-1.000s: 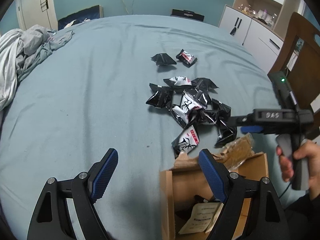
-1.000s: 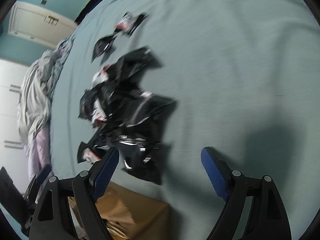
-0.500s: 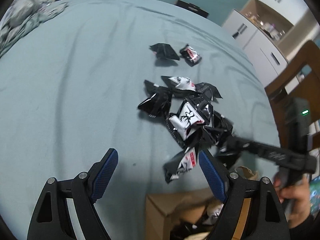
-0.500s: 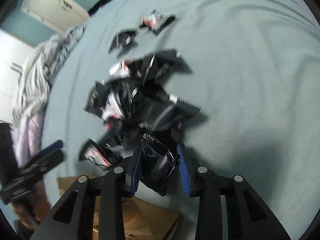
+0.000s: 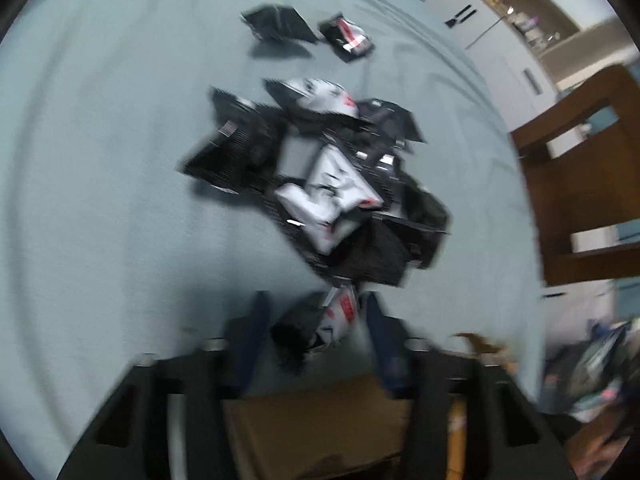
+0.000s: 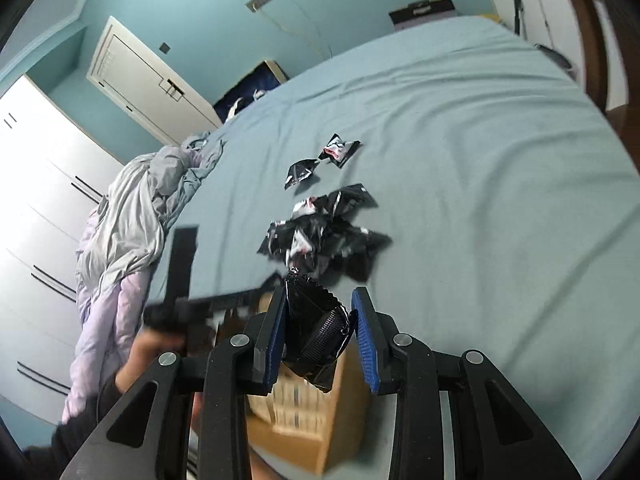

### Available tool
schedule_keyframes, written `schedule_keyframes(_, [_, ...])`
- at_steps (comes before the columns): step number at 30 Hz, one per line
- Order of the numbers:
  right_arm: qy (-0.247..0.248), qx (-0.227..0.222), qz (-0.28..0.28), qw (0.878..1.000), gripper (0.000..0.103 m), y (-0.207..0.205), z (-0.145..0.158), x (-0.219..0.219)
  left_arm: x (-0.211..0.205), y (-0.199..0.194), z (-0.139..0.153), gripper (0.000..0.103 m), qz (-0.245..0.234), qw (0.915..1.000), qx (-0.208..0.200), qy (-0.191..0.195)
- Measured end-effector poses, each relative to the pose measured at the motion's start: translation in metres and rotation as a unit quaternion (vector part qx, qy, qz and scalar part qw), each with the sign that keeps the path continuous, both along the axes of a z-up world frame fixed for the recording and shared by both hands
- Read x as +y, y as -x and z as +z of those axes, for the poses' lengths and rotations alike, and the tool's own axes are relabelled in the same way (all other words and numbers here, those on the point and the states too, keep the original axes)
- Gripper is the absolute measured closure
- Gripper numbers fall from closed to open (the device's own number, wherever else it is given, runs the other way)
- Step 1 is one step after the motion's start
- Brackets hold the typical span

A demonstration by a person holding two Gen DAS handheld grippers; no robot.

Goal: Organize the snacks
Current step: 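Lower the black packet into the box with the right gripper while the left gripper grasps a packet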

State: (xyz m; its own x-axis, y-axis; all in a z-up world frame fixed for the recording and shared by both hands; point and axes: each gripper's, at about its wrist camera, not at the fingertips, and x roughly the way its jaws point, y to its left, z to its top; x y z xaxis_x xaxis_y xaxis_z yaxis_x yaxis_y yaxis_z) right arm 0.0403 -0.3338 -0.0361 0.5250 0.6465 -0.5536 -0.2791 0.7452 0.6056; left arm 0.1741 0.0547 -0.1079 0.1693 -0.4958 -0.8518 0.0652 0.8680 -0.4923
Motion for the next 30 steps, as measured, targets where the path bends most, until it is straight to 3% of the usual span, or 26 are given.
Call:
schedule_keyframes(1, [0.001, -0.003, -0.004, 1.000, 0.072, 0.015, -0.004, -0.005, -0.003, 0.001, 0.002, 0.082, -0.002, 0.9999, -0.002, 0.010])
schedule_keyframes(6, [-0.015, 0.002, -0.020, 1.000, 0.072, 0.043, -0.010, -0.018, -0.011, 0.013, 0.025, 0.085, -0.012, 0.9983, -0.053, -0.024])
schedule_keyframes(10, [-0.020, -0.005, -0.020, 1.000, 0.072, 0.041, -0.007, -0.010, 0.010, 0.026, 0.038, 0.087, 0.024, 0.9977, -0.061, -0.018])
schedule_keyframes(16, [0.013, -0.007, 0.008, 1.000, 0.072, 0.034, -0.012, 0.018, 0.062, 0.030, 0.052, 0.089, 0.098, 0.9925, -0.071, -0.013])
schedule_keyframes(21, [0.022, -0.005, 0.011, 1.000, 0.072, 0.025, -0.014, 0.026, 0.076, 0.028, 0.066, 0.091, 0.128, 0.9877, -0.089, -0.005])
schedule_keyframes(25, [0.034, -0.002, 0.008, 0.999, 0.072, 0.017, -0.017, 0.031, 0.071, 0.048, 0.099, 0.091, 0.111, 0.9846, -0.133, -0.019])
schedule_keyframes(30, [0.042, -0.007, 0.016, 0.999, 0.072, 0.015, -0.017, 0.041, 0.046, 0.089, 0.131, 0.091, 0.048, 0.9807, -0.183, -0.049])
